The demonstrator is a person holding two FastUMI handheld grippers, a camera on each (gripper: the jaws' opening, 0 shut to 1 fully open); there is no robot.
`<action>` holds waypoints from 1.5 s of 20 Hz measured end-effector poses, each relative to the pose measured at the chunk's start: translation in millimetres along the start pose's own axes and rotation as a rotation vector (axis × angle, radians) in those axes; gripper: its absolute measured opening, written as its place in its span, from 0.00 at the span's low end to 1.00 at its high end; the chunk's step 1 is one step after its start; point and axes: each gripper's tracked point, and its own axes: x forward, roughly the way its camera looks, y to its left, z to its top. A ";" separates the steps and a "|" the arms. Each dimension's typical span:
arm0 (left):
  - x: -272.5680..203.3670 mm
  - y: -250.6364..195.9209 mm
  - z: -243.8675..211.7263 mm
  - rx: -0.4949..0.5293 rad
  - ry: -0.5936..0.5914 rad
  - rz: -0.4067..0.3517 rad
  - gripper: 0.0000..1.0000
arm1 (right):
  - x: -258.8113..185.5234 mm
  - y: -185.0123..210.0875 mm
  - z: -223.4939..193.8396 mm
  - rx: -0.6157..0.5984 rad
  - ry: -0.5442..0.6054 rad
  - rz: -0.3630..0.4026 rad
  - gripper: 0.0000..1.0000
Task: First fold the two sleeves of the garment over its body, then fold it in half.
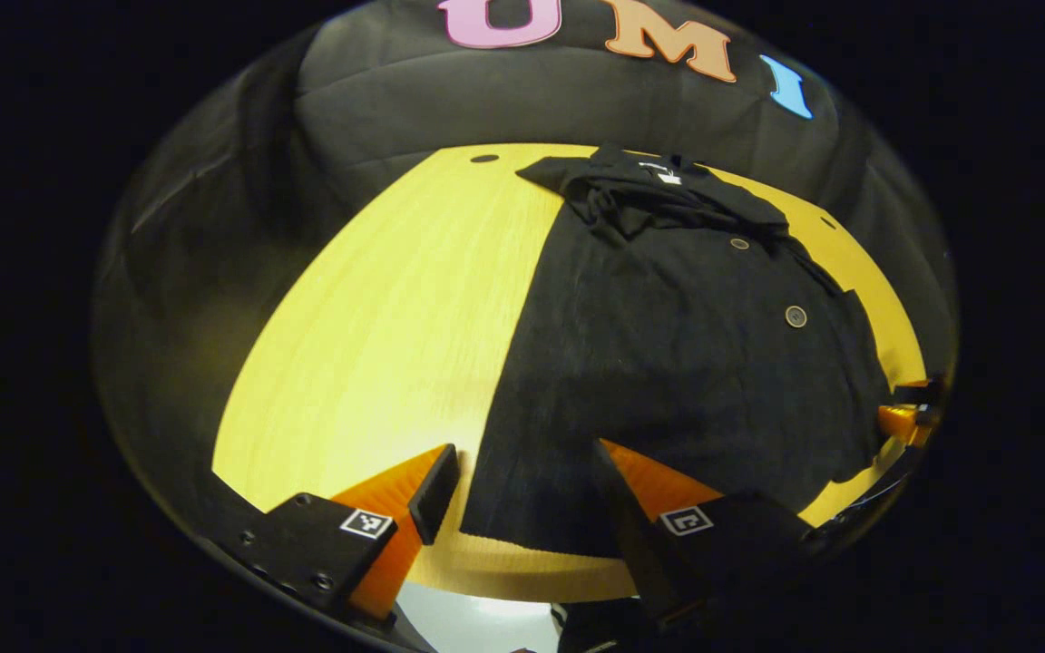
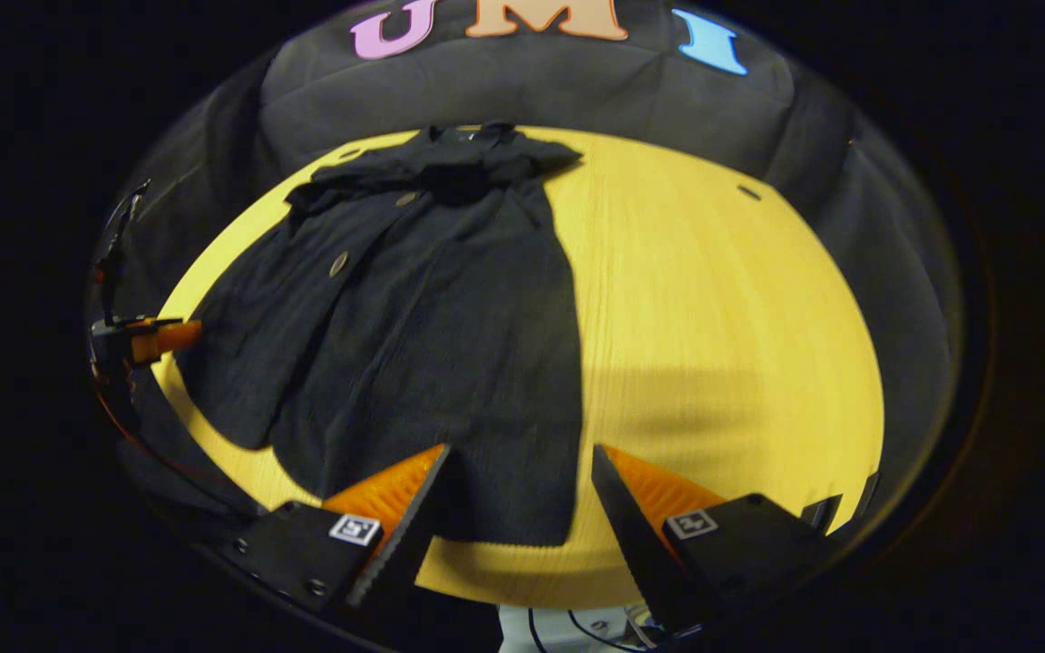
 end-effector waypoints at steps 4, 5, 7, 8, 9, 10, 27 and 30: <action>3.9 -21.1 -0.3 0.048 -0.053 -0.064 0.43 | -2.2 16.6 0.5 -0.020 -0.031 0.065 0.45; 4.1 -24.6 0.8 0.058 -0.073 -0.061 0.24 | -1.6 18.6 -2.4 -0.024 -0.035 0.058 0.28; 3.0 -26.9 -5.0 0.087 -0.084 -0.050 0.01 | -4.1 23.2 -7.2 -0.036 -0.021 0.073 0.05; -0.3 -26.8 -8.4 0.088 -0.077 -0.061 0.00 | -6.1 25.4 -9.5 -0.038 -0.005 0.091 0.03; -4.1 -26.8 -9.9 0.076 -0.065 -0.077 0.00 | -5.7 25.8 -8.6 -0.039 0.004 0.104 0.03; -6.8 -26.1 -13.7 0.062 -0.052 -0.091 0.00 | -6.3 24.4 -7.6 -0.043 0.012 0.114 0.03; -68.9 -38.4 87.6 0.038 -0.316 -0.144 0.00 | -79.8 27.5 98.3 0.025 -0.366 0.131 0.02; -81.8 -44.2 116.1 0.029 -0.374 -0.140 0.00 | -115.3 26.4 135.5 0.027 -0.480 0.144 0.02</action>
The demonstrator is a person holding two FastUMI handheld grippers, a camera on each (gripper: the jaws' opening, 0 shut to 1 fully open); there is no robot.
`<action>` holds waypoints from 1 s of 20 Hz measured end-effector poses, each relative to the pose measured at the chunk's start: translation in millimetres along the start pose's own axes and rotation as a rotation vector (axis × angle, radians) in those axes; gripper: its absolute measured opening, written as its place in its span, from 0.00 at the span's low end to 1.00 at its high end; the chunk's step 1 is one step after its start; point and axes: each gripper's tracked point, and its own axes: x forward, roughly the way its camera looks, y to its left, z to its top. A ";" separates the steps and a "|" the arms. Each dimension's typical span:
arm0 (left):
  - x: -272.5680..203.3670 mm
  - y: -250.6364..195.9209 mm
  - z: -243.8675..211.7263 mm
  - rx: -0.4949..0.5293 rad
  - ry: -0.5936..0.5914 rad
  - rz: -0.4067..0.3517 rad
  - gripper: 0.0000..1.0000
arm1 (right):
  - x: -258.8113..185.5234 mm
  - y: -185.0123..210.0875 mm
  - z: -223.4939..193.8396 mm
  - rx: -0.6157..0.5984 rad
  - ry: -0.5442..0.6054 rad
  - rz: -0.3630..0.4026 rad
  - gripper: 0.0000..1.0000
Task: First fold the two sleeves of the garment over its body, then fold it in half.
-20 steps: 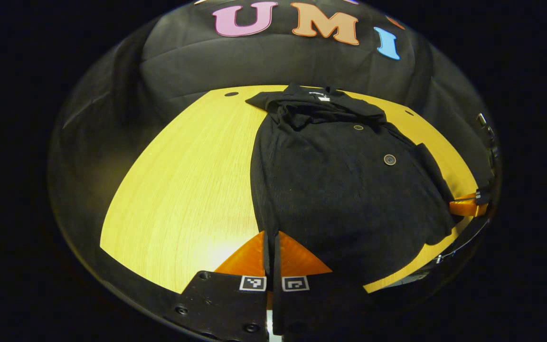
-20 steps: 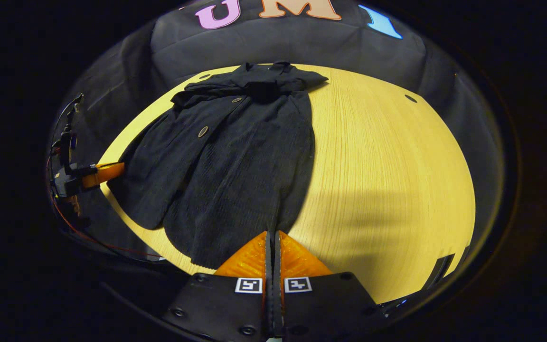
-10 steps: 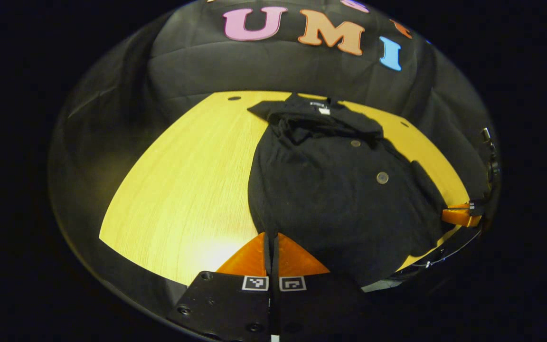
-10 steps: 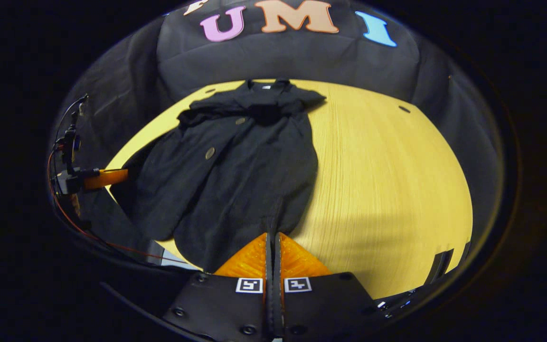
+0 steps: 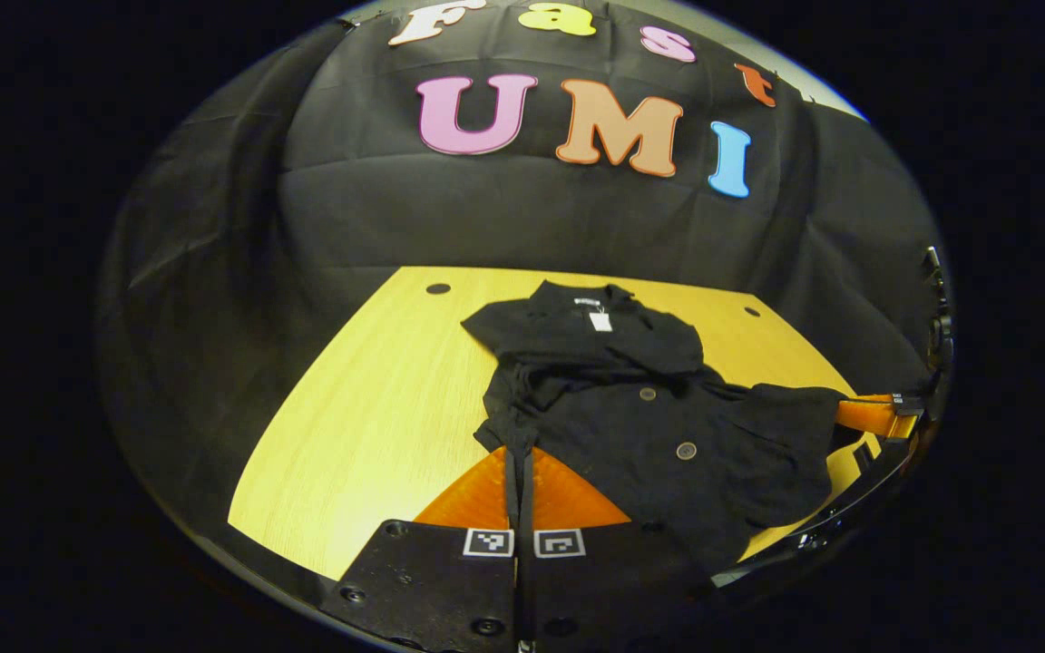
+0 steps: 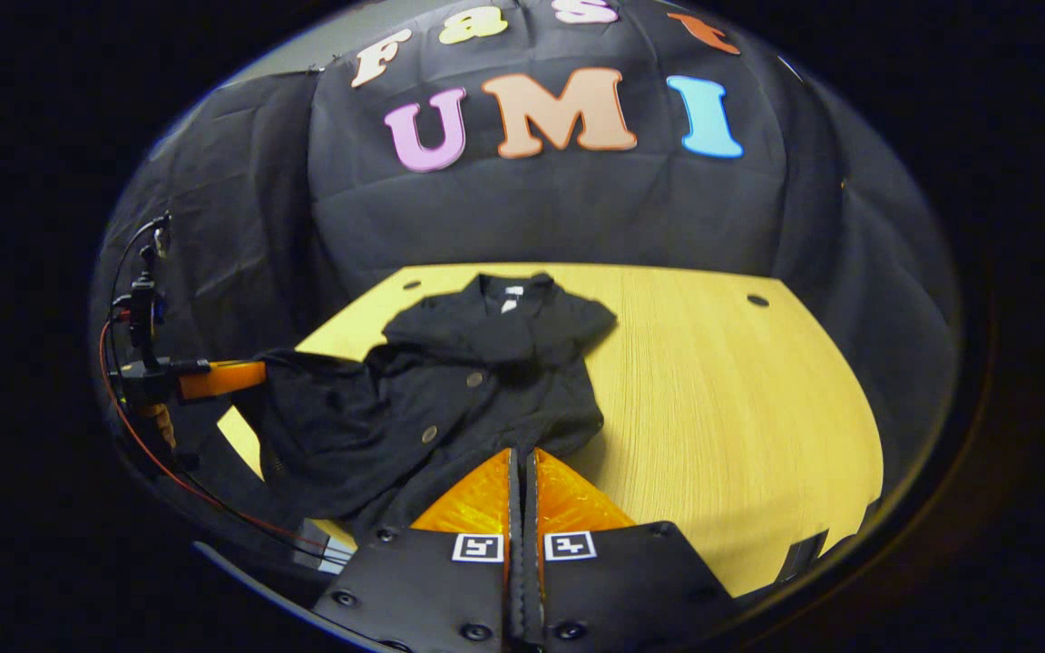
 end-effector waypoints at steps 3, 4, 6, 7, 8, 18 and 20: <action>3.2 -2.9 23.6 0.000 -0.042 0.016 0.00 | -4.5 2.6 43.2 -0.017 -0.095 0.029 0.02; 3.6 -4.9 29.4 0.005 -0.052 0.025 0.00 | -3.7 2.8 53.1 -0.020 -0.122 0.041 0.04; 6.6 -7.1 47.6 0.014 -0.088 0.047 0.00 | -0.5 1.9 69.4 -0.022 -0.157 0.062 0.04; 6.9 -15.1 63.8 0.022 -0.110 0.053 0.00 | 0.9 2.1 77.6 -0.023 -0.177 0.073 0.05; 9.6 -15.4 73.3 0.034 -0.126 0.067 0.00 | 4.0 1.1 88.3 -0.027 -0.204 0.079 0.02; 68.5 17.3 150.9 0.040 -0.185 0.070 0.00 | 49.7 -13.6 183.4 -0.003 -0.315 0.002 0.02; 84.8 24.5 160.9 0.051 -0.180 0.074 0.00 | 59.2 -18.0 193.1 0.004 -0.317 -0.018 0.00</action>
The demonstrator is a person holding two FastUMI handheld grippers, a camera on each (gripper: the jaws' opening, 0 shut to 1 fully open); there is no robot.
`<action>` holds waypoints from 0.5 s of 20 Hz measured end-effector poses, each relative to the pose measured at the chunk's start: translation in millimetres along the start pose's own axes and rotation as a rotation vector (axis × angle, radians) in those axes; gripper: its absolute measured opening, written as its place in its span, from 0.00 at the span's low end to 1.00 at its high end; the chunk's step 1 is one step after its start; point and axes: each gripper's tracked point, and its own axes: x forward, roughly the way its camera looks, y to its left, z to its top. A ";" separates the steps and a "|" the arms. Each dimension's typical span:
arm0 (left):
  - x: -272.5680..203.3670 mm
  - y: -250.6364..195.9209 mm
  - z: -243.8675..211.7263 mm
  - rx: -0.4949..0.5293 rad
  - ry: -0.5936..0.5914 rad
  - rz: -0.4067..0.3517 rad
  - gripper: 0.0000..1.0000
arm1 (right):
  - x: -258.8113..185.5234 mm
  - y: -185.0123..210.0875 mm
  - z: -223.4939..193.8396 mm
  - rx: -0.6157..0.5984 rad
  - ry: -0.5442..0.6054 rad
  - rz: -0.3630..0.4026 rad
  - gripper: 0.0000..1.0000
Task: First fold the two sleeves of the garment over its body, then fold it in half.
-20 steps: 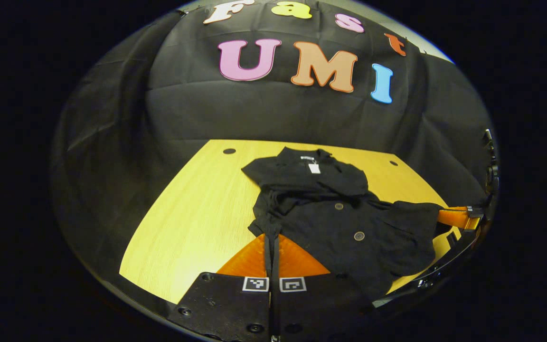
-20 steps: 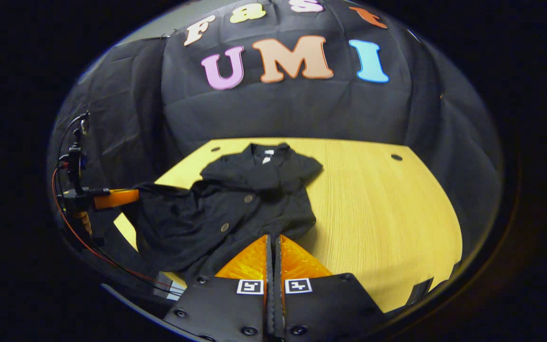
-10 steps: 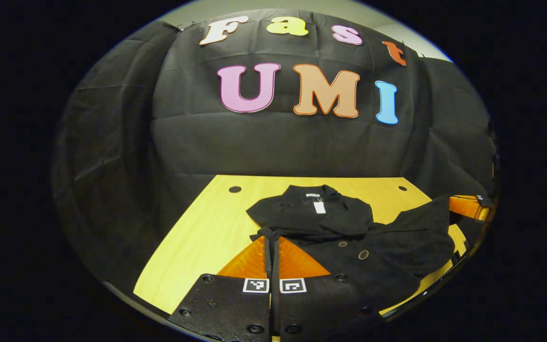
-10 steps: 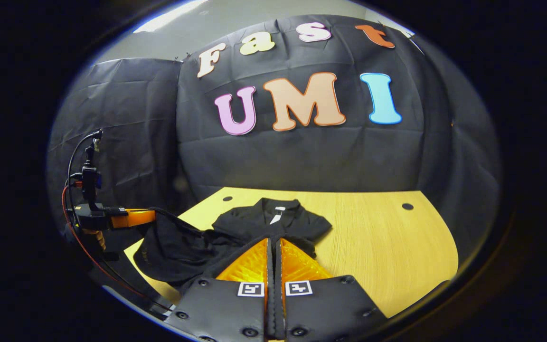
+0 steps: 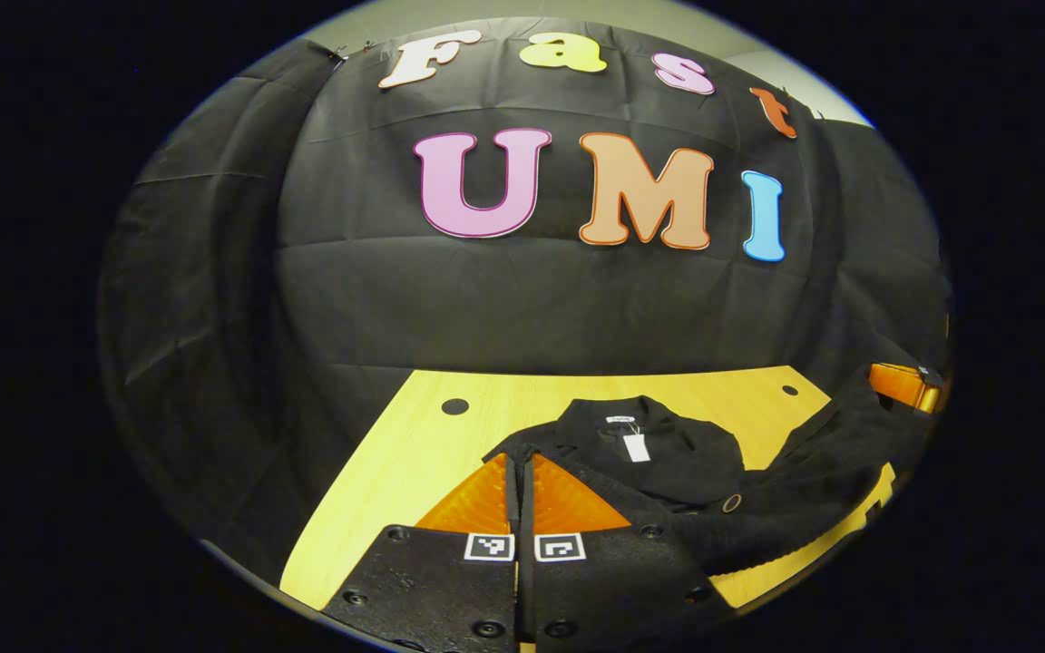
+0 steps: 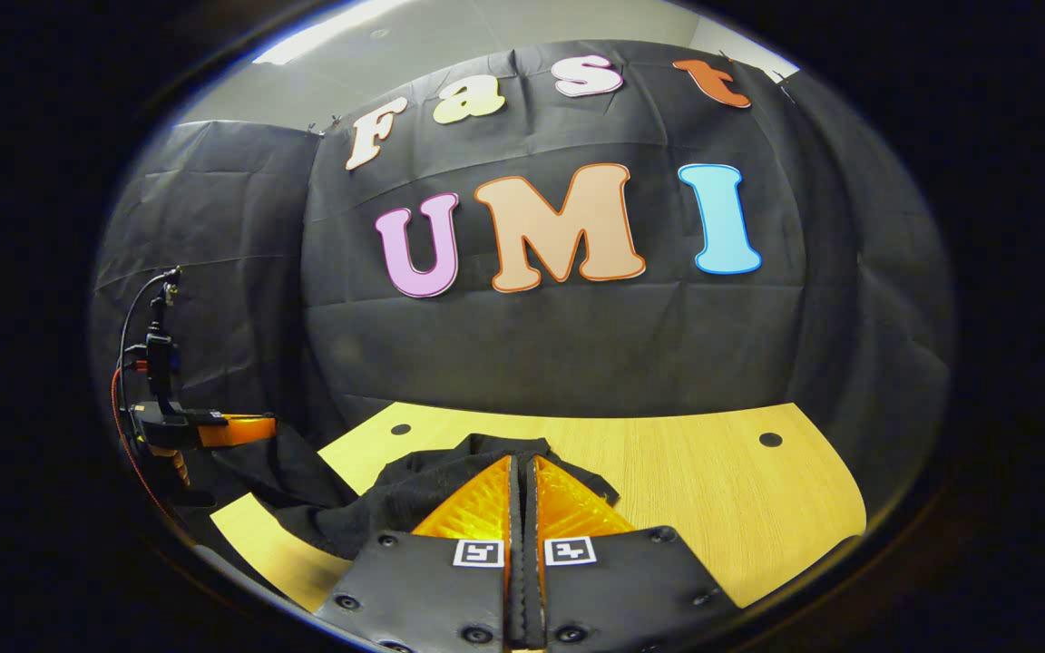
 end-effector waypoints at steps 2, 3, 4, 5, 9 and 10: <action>17.5 4.6 5.2 0.005 0.007 0.003 0.00 | 18.4 -4.9 5.5 0.006 0.000 -0.024 0.02; 28.6 12.3 -1.1 0.004 0.013 0.001 0.00 | 26.1 -6.4 7.2 0.011 0.000 -0.034 0.00; 37.8 14.0 1.1 0.001 0.016 -0.001 0.00 | 33.1 -7.9 8.7 0.015 0.003 -0.044 0.02; 46.8 16.9 -0.3 -0.003 0.023 0.001 0.00 | 40.5 -10.2 9.7 0.015 0.002 -0.055 0.02; 83.7 19.8 -3.7 -0.009 0.060 -0.017 0.00 | 70.8 -19.3 7.8 0.014 0.027 -0.097 0.02; 94.8 20.7 -5.8 -0.003 0.066 -0.021 0.00 | 80.5 -21.1 7.6 0.016 0.033 -0.105 0.02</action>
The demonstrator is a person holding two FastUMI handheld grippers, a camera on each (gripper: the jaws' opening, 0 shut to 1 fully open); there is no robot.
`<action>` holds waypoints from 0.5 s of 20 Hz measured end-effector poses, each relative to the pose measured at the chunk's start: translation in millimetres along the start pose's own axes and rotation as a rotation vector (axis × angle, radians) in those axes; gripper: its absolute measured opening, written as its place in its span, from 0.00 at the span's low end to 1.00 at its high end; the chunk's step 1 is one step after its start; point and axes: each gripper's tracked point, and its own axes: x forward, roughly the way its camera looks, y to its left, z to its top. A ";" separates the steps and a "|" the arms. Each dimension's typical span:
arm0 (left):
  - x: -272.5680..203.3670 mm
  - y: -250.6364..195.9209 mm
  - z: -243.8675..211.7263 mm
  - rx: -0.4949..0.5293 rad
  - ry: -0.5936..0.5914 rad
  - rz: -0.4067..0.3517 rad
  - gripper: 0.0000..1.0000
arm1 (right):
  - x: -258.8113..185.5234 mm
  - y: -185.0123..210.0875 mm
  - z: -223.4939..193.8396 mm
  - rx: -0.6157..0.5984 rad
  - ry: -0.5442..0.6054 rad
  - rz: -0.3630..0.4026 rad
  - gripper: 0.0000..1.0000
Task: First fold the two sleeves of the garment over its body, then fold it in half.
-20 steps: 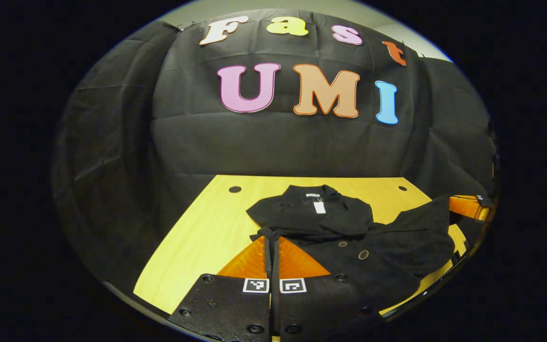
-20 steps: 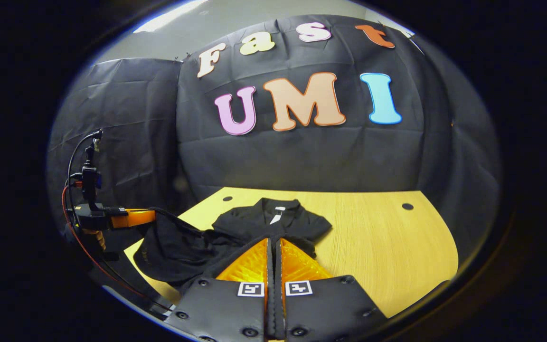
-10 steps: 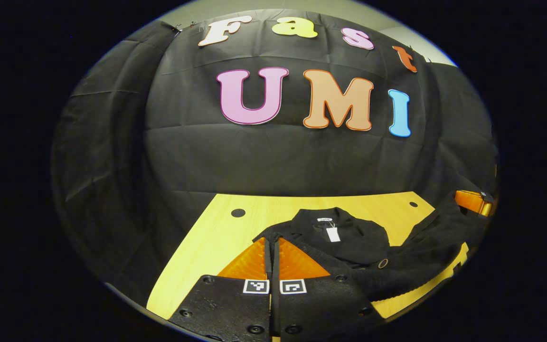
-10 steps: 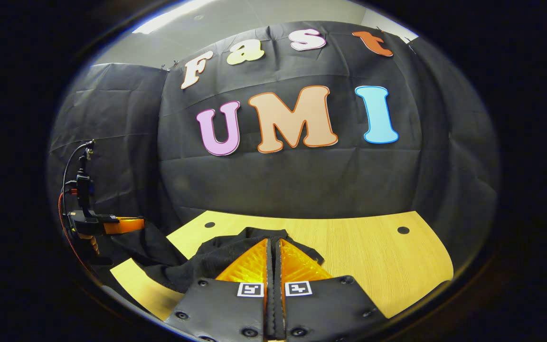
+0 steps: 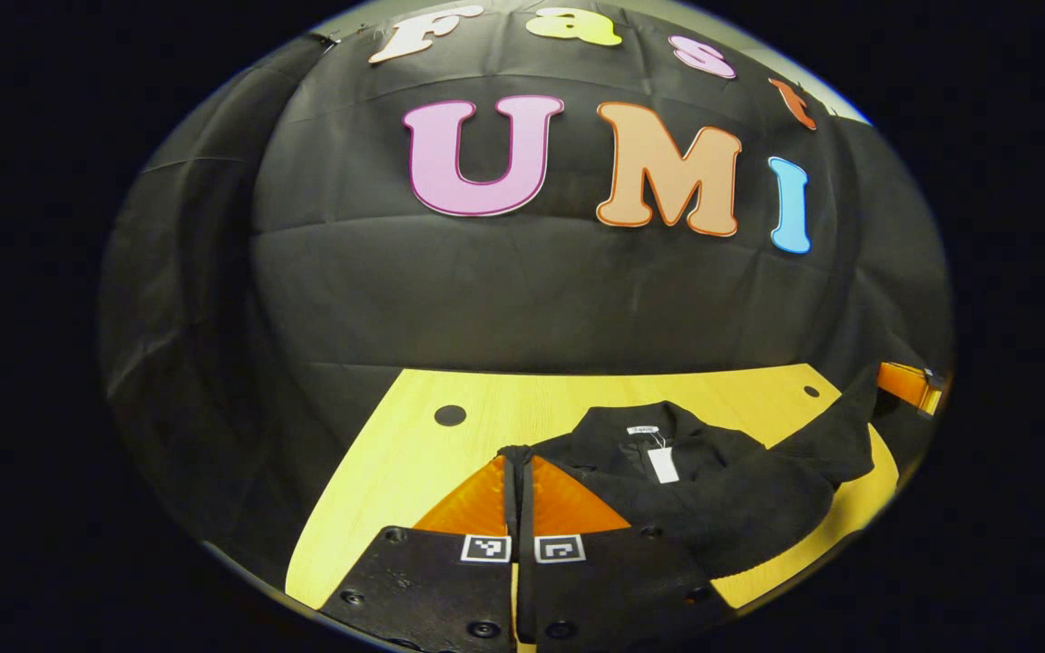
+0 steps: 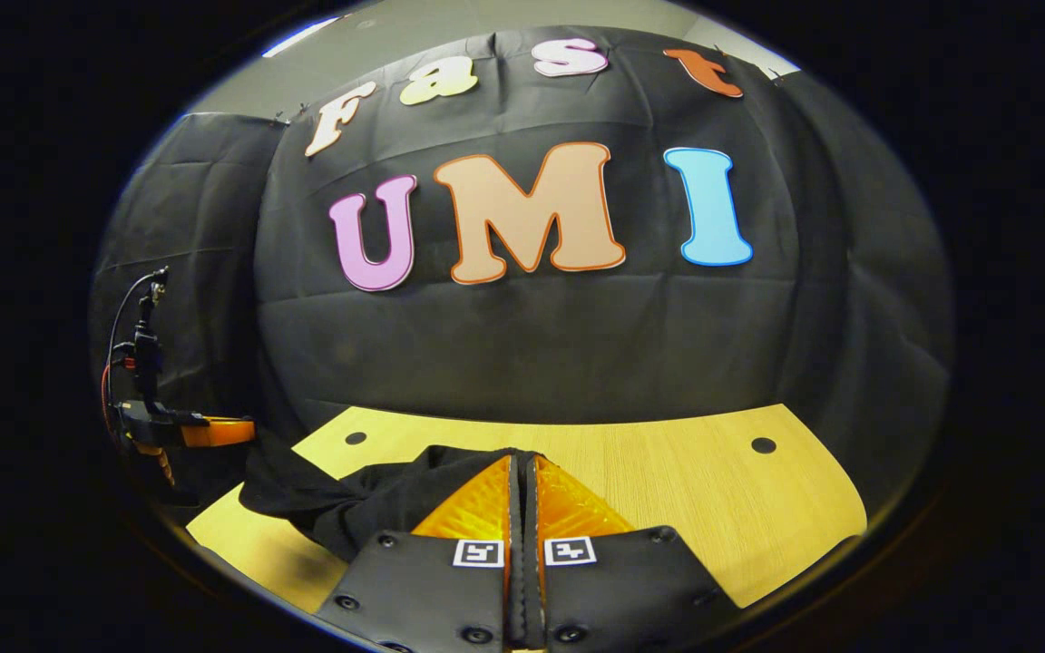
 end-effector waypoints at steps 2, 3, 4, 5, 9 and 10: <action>22.2 2.1 -0.9 0.015 0.008 -0.004 0.00 | 18.8 -5.1 -0.1 0.006 0.013 -0.025 0.02; 33.4 3.7 1.2 0.027 0.004 -0.004 0.00 | 29.7 -8.2 -2.3 0.012 0.023 -0.038 0.02; 45.7 6.1 -1.9 0.043 0.013 -0.002 0.00 | 39.7 -11.5 -2.2 0.020 0.032 -0.054 0.02; 55.7 10.0 -4.5 0.068 0.030 0.010 0.00 | 49.7 -14.9 -2.6 0.032 0.037 -0.071 0.02; 84.1 32.2 -1.5 0.134 0.013 0.142 0.50 | 76.0 -30.8 -11.2 0.063 0.086 -0.163 0.49; 81.9 29.8 13.3 0.118 -0.045 0.140 1.00 | 75.0 -33.6 3.1 0.048 0.055 -0.188 0.72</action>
